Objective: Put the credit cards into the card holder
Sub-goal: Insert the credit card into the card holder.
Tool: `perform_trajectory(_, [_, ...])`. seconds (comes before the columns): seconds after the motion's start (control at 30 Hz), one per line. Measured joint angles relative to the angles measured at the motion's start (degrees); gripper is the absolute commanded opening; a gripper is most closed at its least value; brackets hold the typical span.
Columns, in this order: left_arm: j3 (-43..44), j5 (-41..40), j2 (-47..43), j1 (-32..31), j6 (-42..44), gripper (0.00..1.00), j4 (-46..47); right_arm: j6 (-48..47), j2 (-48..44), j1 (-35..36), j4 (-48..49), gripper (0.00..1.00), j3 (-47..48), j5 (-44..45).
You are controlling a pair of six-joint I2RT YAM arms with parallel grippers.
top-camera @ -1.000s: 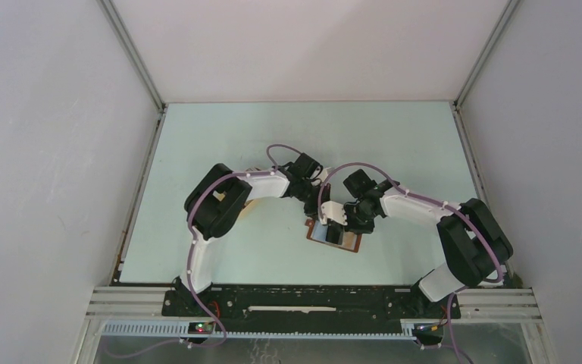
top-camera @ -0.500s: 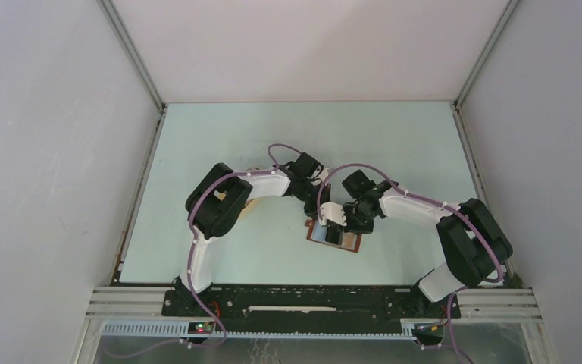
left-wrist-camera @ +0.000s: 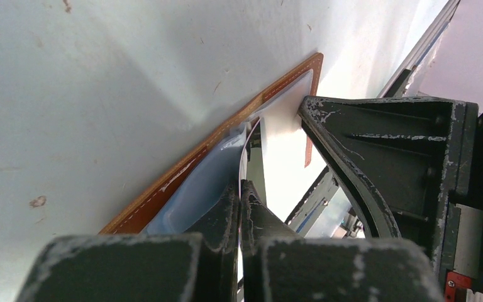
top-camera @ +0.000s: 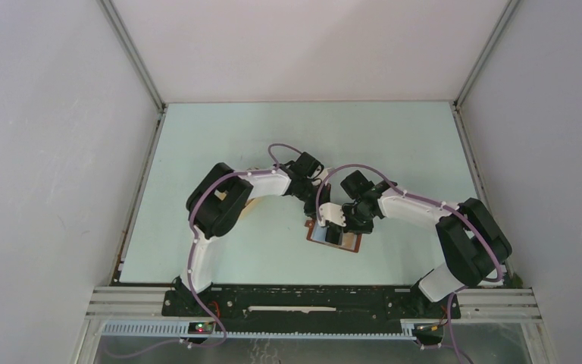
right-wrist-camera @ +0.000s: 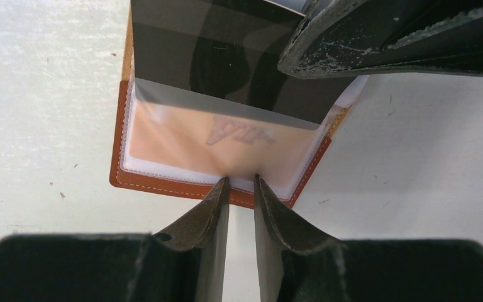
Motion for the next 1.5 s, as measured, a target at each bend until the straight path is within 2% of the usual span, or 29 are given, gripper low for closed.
perform_trajectory(0.8, [3.19, 1.84, 2.58, 0.00, 0.31, 0.02, -2.54, 0.44, 0.07, 0.72, 0.00, 0.29, 0.07, 1.05])
perform_trajectory(1.13, [3.17, 2.60, 2.99, -0.20, -0.31, 0.13, -1.11, 0.87, 0.07, 0.76, 0.00, 0.31, 0.13, 1.16])
perform_trajectory(1.5, [2.71, 2.82, 3.02, -0.31, -0.68, 0.23, 0.09, 1.97, -1.51, 0.50, 0.22, 0.37, 0.04, 0.48])
